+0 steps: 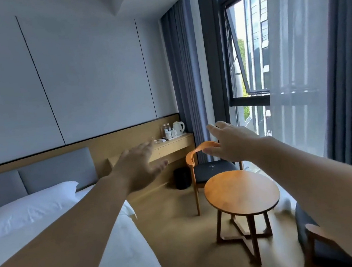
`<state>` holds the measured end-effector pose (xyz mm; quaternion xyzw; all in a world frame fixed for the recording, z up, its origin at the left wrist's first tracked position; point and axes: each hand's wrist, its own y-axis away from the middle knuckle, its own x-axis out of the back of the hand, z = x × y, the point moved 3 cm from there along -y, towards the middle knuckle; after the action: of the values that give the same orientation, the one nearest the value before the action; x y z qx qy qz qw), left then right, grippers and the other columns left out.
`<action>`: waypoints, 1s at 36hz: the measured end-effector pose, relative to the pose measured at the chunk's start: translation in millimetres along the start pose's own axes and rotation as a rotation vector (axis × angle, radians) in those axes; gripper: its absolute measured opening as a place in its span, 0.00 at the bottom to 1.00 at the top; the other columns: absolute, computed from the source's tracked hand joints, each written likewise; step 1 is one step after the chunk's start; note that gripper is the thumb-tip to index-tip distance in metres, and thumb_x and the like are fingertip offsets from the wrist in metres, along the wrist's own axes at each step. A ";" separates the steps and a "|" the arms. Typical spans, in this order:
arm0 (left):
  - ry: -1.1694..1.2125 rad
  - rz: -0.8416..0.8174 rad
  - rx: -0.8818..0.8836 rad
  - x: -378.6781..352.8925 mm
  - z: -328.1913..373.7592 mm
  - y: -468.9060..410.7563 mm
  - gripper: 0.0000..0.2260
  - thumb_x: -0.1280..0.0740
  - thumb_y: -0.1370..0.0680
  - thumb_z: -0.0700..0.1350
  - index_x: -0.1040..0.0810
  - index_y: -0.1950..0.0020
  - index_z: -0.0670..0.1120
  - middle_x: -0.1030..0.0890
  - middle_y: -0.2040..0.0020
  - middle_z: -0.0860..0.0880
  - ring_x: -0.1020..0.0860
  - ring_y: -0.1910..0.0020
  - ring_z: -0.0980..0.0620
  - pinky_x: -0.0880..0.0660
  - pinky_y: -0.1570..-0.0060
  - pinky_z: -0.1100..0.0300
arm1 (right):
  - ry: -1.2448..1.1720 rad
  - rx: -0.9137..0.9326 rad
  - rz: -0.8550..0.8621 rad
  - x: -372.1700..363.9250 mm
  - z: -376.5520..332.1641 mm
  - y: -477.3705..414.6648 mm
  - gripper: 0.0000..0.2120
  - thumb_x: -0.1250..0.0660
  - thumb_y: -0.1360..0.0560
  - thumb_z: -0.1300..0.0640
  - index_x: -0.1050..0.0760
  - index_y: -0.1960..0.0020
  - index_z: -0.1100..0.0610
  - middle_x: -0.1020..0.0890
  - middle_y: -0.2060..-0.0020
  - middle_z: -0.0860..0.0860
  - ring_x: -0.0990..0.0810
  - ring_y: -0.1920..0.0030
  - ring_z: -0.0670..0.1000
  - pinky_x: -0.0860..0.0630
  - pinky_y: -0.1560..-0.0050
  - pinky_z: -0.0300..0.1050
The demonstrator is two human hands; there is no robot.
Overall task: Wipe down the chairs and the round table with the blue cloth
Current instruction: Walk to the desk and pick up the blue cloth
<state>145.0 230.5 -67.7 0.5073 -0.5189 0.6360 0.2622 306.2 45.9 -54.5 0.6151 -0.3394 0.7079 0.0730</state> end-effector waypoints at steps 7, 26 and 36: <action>0.053 -0.088 -0.027 -60.6 -37.1 -16.0 0.34 0.47 0.22 0.65 0.47 0.23 0.47 0.43 0.23 0.49 0.45 0.24 0.52 0.46 0.27 0.49 | 0.016 -0.020 -0.081 -59.1 -12.8 -22.0 0.38 0.41 0.24 0.35 0.47 0.22 0.53 0.32 0.31 0.56 0.26 0.37 0.57 0.24 0.41 0.56; 0.105 -0.241 -0.013 -205.6 -37.3 -92.8 0.32 0.46 0.21 0.63 0.45 0.23 0.46 0.42 0.23 0.47 0.44 0.24 0.50 0.45 0.28 0.49 | 0.025 -0.030 -0.239 -196.6 62.9 -93.2 0.37 0.41 0.23 0.35 0.45 0.23 0.55 0.32 0.31 0.58 0.25 0.38 0.58 0.21 0.46 0.54; 0.159 -0.272 0.051 -272.3 -16.1 -184.4 0.31 0.46 0.21 0.62 0.46 0.23 0.47 0.42 0.23 0.47 0.44 0.24 0.50 0.46 0.27 0.49 | 0.034 0.048 -0.310 -253.3 132.4 -163.5 0.37 0.41 0.23 0.36 0.47 0.22 0.53 0.33 0.30 0.56 0.27 0.36 0.58 0.23 0.44 0.54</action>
<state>392.3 357.7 -244.0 0.5275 -0.4068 0.6458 0.3731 559.1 174.1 -222.1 0.6496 -0.2219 0.7065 0.1723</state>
